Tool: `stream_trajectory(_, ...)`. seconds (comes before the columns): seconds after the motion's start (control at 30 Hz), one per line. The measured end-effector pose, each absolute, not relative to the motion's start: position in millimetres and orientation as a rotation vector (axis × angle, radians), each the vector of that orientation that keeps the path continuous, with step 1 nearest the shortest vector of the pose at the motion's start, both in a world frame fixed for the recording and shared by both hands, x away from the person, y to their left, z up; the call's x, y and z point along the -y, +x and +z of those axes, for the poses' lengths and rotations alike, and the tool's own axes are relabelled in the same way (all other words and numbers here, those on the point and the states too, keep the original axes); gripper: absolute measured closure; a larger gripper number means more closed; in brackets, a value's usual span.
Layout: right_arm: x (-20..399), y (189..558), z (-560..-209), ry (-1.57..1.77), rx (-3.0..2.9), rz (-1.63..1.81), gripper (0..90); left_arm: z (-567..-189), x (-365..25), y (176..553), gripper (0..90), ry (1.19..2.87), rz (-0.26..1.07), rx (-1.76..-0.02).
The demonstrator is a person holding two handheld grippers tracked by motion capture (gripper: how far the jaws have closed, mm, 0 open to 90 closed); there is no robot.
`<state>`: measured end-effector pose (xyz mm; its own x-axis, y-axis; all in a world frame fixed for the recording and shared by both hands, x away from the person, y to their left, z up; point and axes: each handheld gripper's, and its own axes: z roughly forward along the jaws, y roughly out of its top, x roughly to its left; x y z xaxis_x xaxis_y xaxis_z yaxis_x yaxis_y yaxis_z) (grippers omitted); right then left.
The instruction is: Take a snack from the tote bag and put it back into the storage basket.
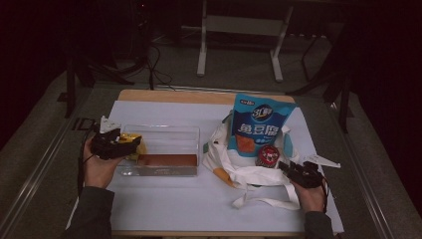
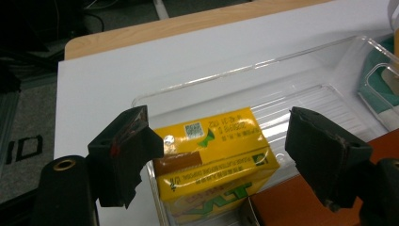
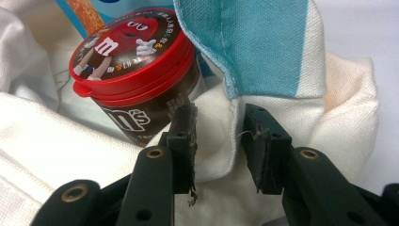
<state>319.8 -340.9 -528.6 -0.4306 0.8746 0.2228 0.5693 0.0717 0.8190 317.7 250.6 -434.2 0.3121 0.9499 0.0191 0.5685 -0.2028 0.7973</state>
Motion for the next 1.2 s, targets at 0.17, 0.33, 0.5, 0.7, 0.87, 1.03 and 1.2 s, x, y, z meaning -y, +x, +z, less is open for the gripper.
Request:
stream_trajectory(0.17, 340.7, 319.7, -528.5, 1.442, -2.027, 1.294, 65.3, -431.0, -249.8, 316.9, 24.8, 1.859, 0.659, -1.319)
stream_trajectory(0.33, 340.6, 319.6, -528.7, 1.446, -2.023, 1.296, 65.4, -431.1, -250.0, 317.3, 25.3, 1.859, 0.604, -1.279)
stream_trajectory(0.5, 340.3, 319.5, -528.4, 1.445, -2.024, 1.290, 65.4, -431.0, -247.9, 317.5, 22.8, 1.865, 0.604, -1.261)
stream_trajectory(0.7, 340.2, 319.3, -528.5, 1.444, -2.022, 1.290, 65.4, -429.8, -245.8, 316.4, 19.5, 1.862, 0.601, -1.232)
stream_trajectory(0.87, 339.7, 319.3, -528.2, 1.437, -2.024, 1.283, 65.3, -429.4, -242.0, 314.5, 23.4, 1.867, 0.592, -1.202)
stream_trajectory(1.03, 339.0, 318.9, -527.2, 1.437, -2.025, 1.276, 64.8, -427.6, -239.9, 312.9, 31.1, 1.853, 0.573, -1.173)
stream_trajectory(1.2, 336.6, 319.5, -523.2, 1.424, -2.039, 1.233, 64.7, -426.2, -232.6, 308.2, 39.6, 1.892, 0.589, -1.121)
